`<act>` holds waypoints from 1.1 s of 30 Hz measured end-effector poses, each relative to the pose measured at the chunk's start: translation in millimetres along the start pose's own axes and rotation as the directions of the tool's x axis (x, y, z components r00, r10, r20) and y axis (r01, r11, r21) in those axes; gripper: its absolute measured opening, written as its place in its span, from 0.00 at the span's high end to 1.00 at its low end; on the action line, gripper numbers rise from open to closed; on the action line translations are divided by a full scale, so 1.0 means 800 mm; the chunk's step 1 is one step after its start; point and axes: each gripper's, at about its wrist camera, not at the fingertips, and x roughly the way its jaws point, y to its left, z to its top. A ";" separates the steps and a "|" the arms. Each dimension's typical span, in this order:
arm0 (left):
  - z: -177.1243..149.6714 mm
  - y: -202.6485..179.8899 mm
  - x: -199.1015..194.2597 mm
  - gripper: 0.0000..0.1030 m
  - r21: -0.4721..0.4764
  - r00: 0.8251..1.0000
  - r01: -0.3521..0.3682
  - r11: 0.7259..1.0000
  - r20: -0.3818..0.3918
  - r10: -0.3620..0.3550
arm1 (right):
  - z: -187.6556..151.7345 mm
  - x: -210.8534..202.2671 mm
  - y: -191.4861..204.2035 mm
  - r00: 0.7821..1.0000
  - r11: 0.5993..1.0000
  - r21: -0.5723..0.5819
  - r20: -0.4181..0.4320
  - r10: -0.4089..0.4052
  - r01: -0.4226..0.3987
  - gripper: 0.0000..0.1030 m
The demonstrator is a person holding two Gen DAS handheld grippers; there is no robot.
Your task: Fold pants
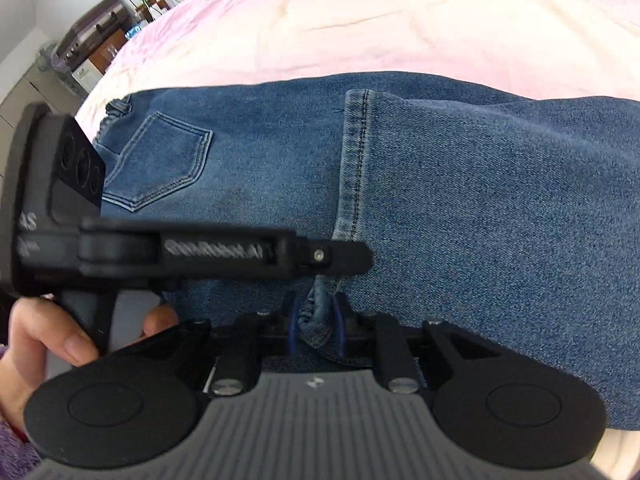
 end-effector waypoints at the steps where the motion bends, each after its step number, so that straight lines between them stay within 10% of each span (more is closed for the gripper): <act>1: -0.001 -0.003 -0.001 0.79 0.006 1.000 -0.008 1.000 0.013 0.008 | -0.002 -0.003 -0.001 1.000 1.000 -0.004 0.007 0.009 -0.009 0.82; 9: -0.002 -0.073 -0.061 0.89 0.198 0.978 -0.061 0.978 0.209 0.019 | -0.020 -0.082 -0.021 0.988 0.993 -0.070 0.131 -0.083 0.093 0.58; 13: 0.000 -0.062 -0.042 0.89 0.195 0.986 -0.113 0.974 0.145 0.085 | -0.027 -0.131 -0.057 0.934 0.954 -0.052 0.226 -0.276 0.294 0.30; 19: -0.010 -0.039 -0.010 0.88 0.172 0.989 -0.144 0.975 0.045 0.138 | -0.012 -0.145 -0.121 0.904 0.911 -0.069 0.178 -0.389 0.406 0.86; 33: 0.004 -0.042 0.010 0.79 0.215 0.987 -0.155 0.964 0.005 0.158 | 0.084 -0.042 -0.194 0.892 0.882 -0.138 0.095 -0.441 0.451 0.95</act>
